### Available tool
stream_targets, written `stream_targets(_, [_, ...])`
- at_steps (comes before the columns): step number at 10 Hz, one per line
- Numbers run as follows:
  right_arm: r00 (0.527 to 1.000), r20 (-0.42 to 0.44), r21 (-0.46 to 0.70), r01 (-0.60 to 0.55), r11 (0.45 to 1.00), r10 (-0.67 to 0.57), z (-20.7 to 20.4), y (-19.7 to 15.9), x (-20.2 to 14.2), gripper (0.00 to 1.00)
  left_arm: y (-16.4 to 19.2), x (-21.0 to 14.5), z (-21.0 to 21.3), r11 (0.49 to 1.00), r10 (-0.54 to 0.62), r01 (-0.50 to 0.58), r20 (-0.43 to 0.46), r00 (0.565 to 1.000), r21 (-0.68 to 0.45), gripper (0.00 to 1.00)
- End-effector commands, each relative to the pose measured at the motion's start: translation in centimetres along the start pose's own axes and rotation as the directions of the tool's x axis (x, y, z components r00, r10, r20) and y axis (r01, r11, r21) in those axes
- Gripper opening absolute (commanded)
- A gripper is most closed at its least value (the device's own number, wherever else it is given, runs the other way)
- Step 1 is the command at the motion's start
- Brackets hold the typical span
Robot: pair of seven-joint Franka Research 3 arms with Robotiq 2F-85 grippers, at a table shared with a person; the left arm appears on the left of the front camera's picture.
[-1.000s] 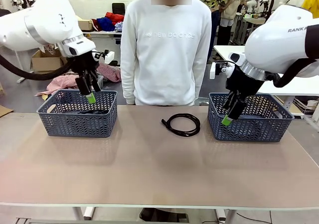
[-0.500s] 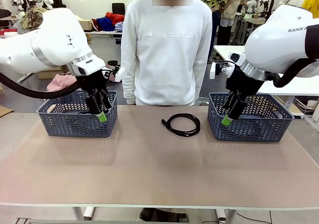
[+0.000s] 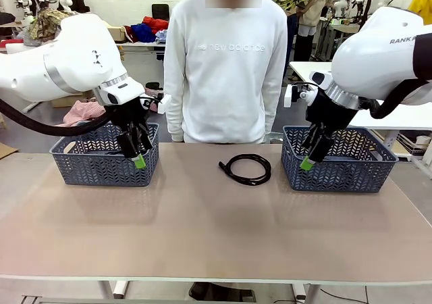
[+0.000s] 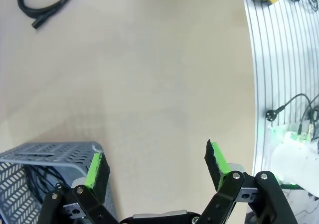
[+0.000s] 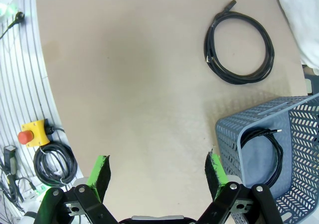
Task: Organize the cables according to human instructions.
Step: Pick up a bundle of cables and place it in the basket indicated by the human.
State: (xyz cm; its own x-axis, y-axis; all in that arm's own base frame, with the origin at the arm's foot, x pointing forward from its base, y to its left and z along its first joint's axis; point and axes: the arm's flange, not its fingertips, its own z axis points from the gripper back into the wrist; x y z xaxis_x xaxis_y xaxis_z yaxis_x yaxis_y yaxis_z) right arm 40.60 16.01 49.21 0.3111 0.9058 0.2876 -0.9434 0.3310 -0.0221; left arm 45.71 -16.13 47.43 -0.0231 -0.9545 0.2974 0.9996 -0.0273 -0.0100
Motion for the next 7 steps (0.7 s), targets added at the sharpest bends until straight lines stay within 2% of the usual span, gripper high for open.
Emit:
stream_targets(1, [1.0, -0.002, -0.001, -0.001, 1.0, 0.001, 0.19, -0.03, 0.27, 1.0, 0.02, -0.16, 0.11, 1.0, 0.004, -0.004, 0.002, 1.0, 0.009, 1.0])
stream_targets(7, [1.0, -0.002, -0.001, -0.001, 1.0, 0.001, 0.19, -0.03, 0.27, 1.0, 0.02, -0.16, 0.11, 1.0, 0.004, -0.004, 0.002, 1.0, 0.009, 1.0])
